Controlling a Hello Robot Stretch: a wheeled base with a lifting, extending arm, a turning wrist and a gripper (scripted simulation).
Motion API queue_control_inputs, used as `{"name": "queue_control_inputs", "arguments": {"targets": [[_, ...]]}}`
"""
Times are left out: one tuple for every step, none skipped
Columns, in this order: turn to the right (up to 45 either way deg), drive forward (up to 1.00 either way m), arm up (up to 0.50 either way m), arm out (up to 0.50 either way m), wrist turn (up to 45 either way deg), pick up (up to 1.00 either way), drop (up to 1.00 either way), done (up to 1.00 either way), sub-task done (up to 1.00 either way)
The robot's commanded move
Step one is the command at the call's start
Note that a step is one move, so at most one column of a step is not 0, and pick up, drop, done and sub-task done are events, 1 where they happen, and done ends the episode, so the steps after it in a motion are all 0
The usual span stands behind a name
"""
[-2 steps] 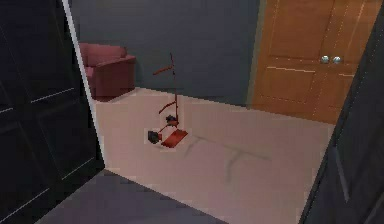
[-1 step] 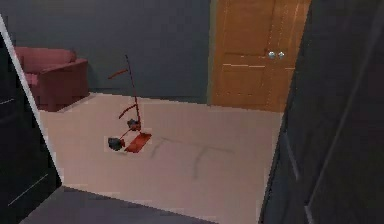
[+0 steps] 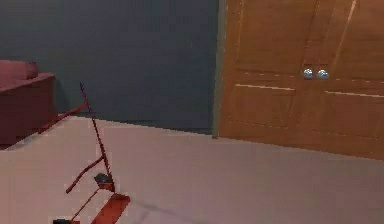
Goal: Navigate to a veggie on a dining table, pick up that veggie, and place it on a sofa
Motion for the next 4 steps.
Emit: {"name": "queue_control_inputs", "arguments": {"targets": [[0.0, 1.00, 0.00, 0.00, 0.0, 0.00, 0.00, 0.00, 0.00], [0.0, 0.45, 0.00, 0.00, 0.0, 0.00, 0.00, 0.00, 0.00], [-45.0, 0.00, 0.00, 0.00, 0.0, 0.00, 0.00, 0.00, 0.00], [-3.0, 0.00, 0.00, 0.00, 0.0, 0.00, 0.00, 0.00, 0.00]]}}
